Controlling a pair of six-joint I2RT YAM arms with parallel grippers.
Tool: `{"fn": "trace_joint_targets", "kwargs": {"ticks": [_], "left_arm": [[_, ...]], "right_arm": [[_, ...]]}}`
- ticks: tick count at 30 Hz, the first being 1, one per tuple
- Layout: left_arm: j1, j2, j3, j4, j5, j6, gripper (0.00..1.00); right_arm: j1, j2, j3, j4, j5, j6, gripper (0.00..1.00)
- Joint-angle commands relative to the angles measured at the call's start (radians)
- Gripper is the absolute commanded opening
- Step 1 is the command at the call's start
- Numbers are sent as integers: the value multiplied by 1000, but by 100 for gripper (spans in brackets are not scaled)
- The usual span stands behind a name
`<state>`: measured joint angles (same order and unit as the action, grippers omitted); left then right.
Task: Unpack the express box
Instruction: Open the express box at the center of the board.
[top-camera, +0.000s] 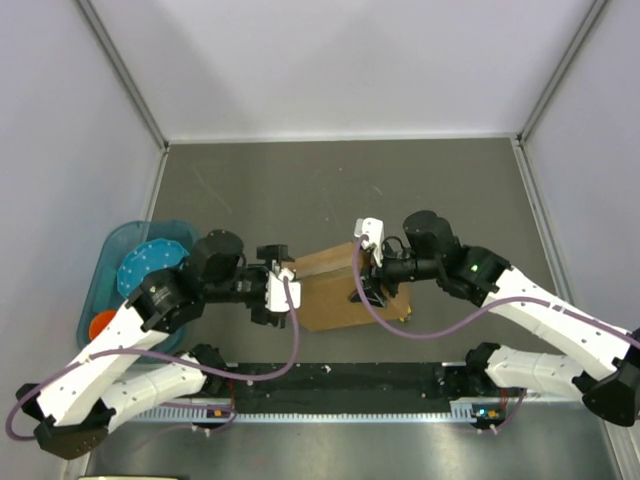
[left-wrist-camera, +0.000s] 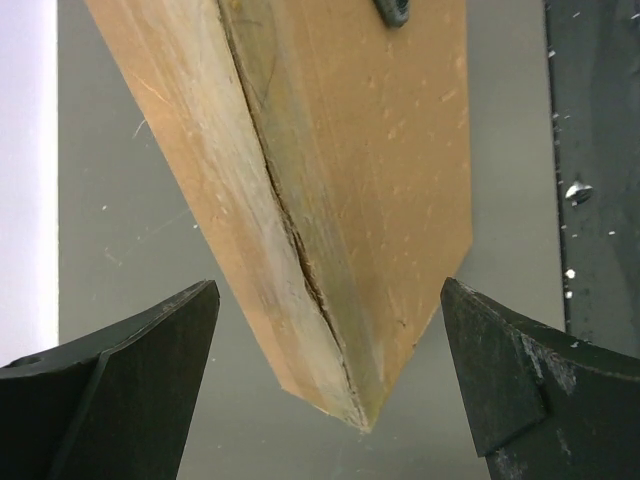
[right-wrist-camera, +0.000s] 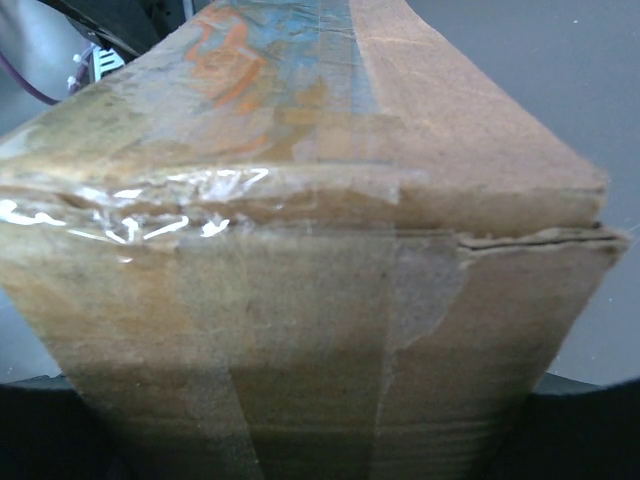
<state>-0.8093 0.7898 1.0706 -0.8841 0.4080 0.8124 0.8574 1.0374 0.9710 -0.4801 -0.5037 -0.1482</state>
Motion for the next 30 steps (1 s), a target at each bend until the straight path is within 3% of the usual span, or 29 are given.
{"fn": "trace_joint_targets", "kwargs": {"ticks": [1,18,30], "left_arm": [[-24,8,-34,144,-138,-16,99],[-22,0,-51,277,-377,82,99],[-13,-8,-24,275,-399,79,99]], "right_arm": [[6,1,87,112,-41,7,0],[6,-14,61,69,-130,-8,0],[19,-25,52,12,-127,-39,0]]}}
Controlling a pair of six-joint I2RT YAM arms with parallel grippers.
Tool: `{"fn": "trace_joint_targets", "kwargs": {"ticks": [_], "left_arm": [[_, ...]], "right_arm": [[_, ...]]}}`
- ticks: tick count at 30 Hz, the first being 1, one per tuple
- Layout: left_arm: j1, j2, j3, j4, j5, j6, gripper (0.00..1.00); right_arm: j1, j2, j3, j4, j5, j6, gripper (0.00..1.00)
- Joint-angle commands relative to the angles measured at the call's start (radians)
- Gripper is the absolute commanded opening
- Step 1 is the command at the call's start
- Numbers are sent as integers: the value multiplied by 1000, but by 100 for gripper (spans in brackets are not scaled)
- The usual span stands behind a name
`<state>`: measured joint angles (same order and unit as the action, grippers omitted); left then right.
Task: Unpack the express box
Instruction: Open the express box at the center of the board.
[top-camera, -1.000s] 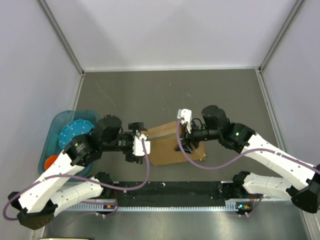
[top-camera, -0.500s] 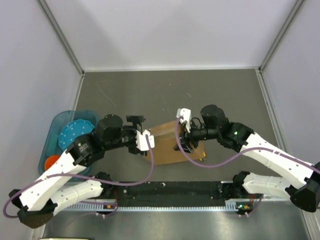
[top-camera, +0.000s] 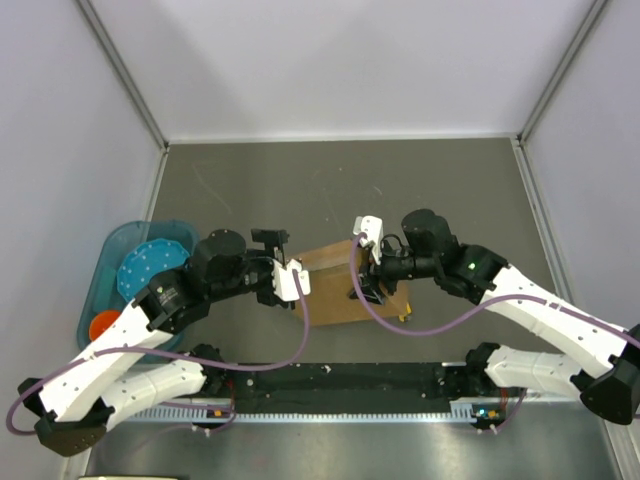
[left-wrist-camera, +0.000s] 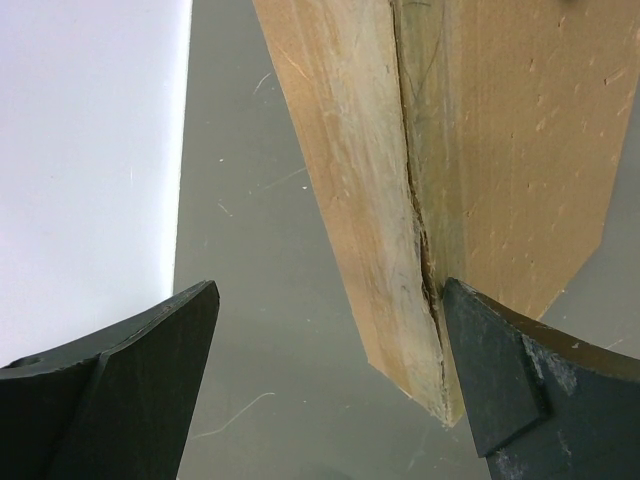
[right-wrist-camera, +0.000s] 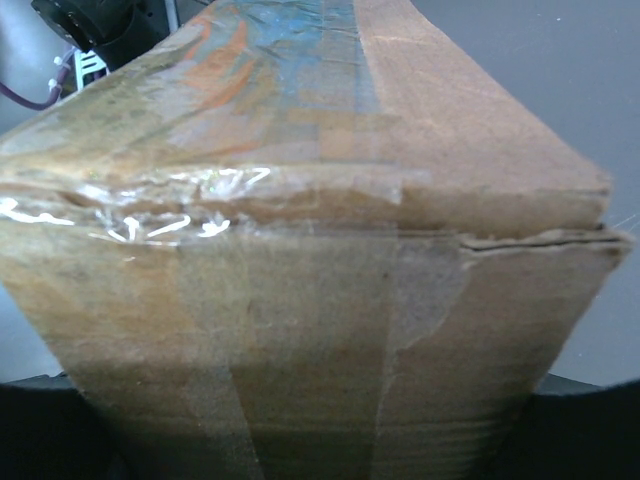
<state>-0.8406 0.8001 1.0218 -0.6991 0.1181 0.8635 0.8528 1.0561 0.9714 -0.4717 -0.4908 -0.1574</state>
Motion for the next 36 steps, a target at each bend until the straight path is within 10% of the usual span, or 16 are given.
{"fn": "trace_joint_targets", "kwargs": {"ticks": [1,19,29,36], "left_arm": [[18,-16,27,92,-109,26,99],[25,-12,61,69,-123,17,99],[25,-62,136,-181,211,0,99],[23,-29,44,-146,201,-57,99]], "right_arm": [[26,-44,52,2,-140,-30,0],[34,-59,47,-18,-132,-30,0],[34,22,105,-30,11,-24,0],[35,44,116,-1,18,-18,0]]}}
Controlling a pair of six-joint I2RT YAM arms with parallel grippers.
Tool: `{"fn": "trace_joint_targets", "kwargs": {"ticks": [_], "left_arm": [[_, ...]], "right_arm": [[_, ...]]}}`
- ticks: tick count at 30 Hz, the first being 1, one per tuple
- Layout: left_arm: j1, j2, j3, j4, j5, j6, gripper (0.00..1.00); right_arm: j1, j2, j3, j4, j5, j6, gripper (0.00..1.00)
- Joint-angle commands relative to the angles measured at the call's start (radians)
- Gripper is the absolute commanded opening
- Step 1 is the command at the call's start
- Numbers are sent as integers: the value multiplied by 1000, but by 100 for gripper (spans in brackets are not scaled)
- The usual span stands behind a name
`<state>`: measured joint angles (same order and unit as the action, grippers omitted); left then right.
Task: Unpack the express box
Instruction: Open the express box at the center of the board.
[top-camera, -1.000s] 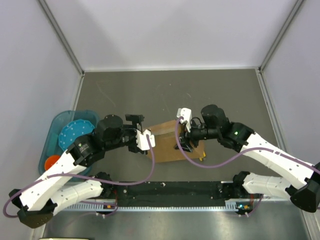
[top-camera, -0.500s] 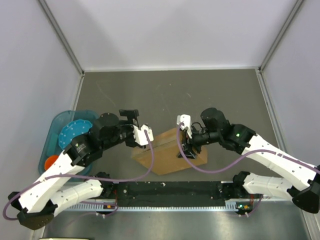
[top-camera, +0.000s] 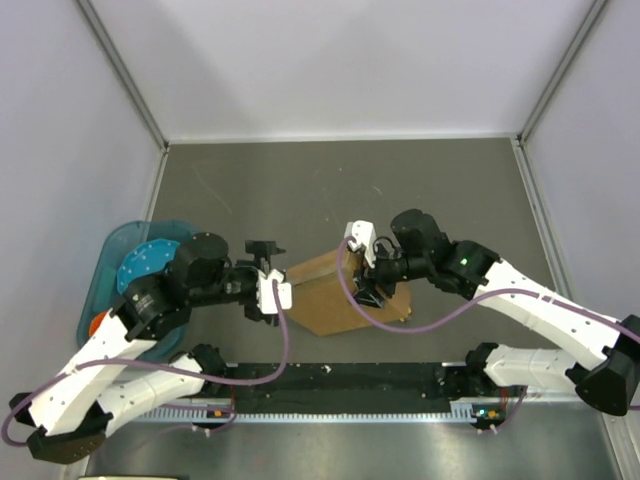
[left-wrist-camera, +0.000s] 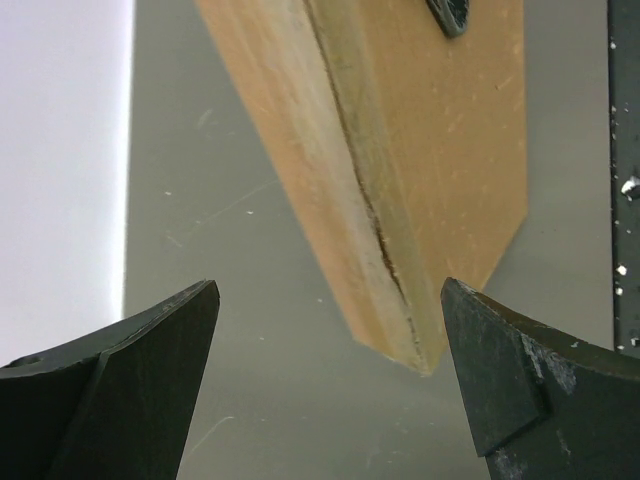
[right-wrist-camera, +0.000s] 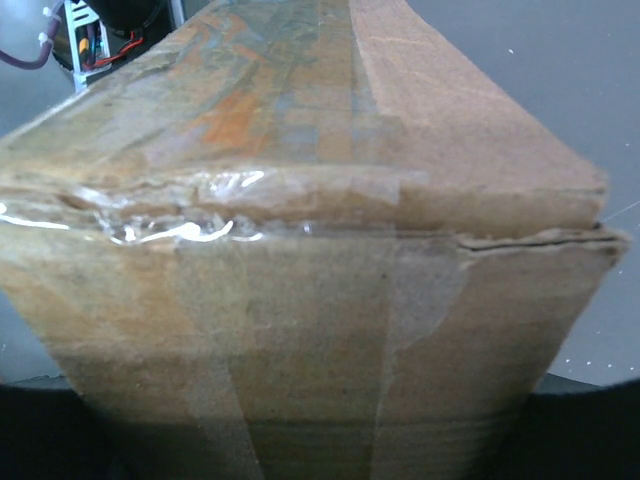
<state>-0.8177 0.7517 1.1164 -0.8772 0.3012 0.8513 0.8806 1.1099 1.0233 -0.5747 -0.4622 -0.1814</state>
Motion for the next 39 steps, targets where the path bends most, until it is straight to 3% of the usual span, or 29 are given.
{"fn": "trace_joint_targets", "kwargs": {"ticks": [1,19,27,30,39], "left_arm": [[0,21,-68,58,10,-43,99],[2,44,-132,291,-214,-41,99],[3,41,-138,310,-228,-26,99],[12,44,-122,320,-235,-15,93],[14,51,-125,354,-261,-6,98]], "right_arm": [[8,-12,60,108,-10,10,0],[44,21,47,75,13,-15,0],[67,27,57,42,17,-29,0],[67,24,54,32,17,-33,0],[69,22,55,12,14,-38,0]]}}
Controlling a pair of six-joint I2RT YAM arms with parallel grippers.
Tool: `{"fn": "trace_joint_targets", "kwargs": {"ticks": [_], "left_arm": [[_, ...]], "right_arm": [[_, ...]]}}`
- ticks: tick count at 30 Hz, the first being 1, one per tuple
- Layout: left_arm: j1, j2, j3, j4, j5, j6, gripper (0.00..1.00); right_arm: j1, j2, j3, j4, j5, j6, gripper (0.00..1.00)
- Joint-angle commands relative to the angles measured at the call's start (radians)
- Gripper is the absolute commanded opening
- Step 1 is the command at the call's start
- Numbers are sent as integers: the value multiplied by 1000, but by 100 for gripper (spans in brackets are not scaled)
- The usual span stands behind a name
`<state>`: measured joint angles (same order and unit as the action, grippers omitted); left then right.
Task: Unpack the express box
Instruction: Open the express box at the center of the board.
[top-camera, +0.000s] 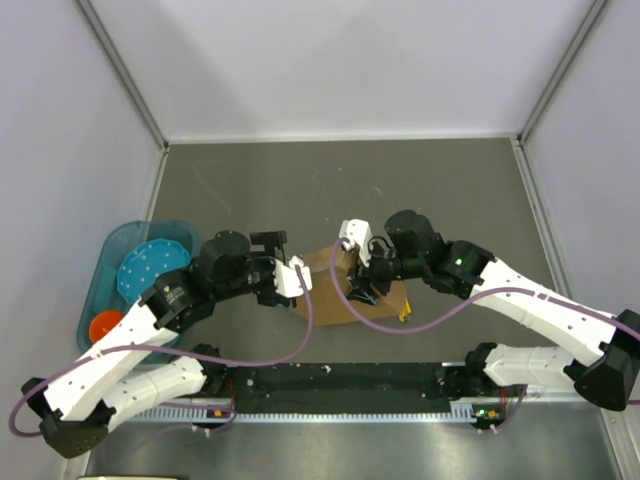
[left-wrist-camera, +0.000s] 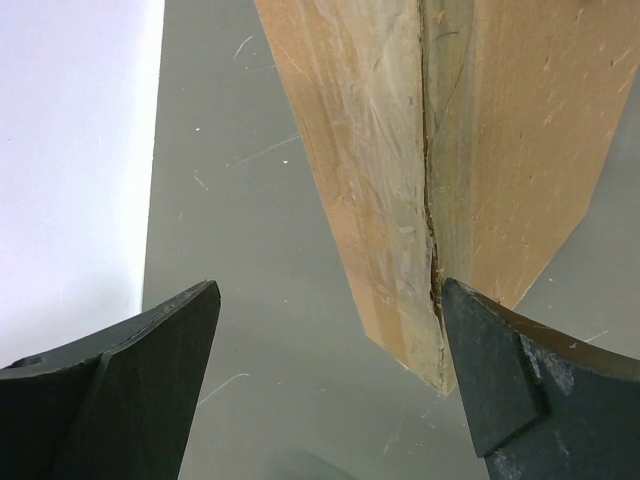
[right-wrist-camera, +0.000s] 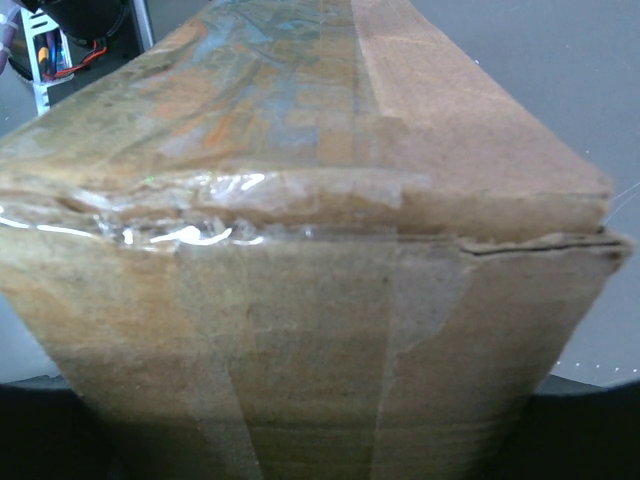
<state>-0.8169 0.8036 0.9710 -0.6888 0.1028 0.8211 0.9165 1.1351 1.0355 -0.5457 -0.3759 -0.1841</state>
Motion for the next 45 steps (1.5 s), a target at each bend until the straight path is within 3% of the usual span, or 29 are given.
{"fn": "trace_joint_targets", "kwargs": {"ticks": [1,15,23,29,37,45], "left_arm": [[15,-3,18,164,-66,29,98],[28,-7,14,163,-57,38,99],[-5,35,37,144,15,-79,99],[-86,68,37,167,-69,-134,99],[-103,31,20,199,-212,-149,99],[-177,68,15,325,-373,-233,99]], "right_arm": [[33,-1,43,-19,-73,-35,0],[33,2,44,-25,-72,-34,0],[33,29,75,-23,-81,-15,0],[35,49,92,-22,-86,5,0],[35,60,101,-22,-81,5,0],[44,94,127,-22,-104,15,0]]}}
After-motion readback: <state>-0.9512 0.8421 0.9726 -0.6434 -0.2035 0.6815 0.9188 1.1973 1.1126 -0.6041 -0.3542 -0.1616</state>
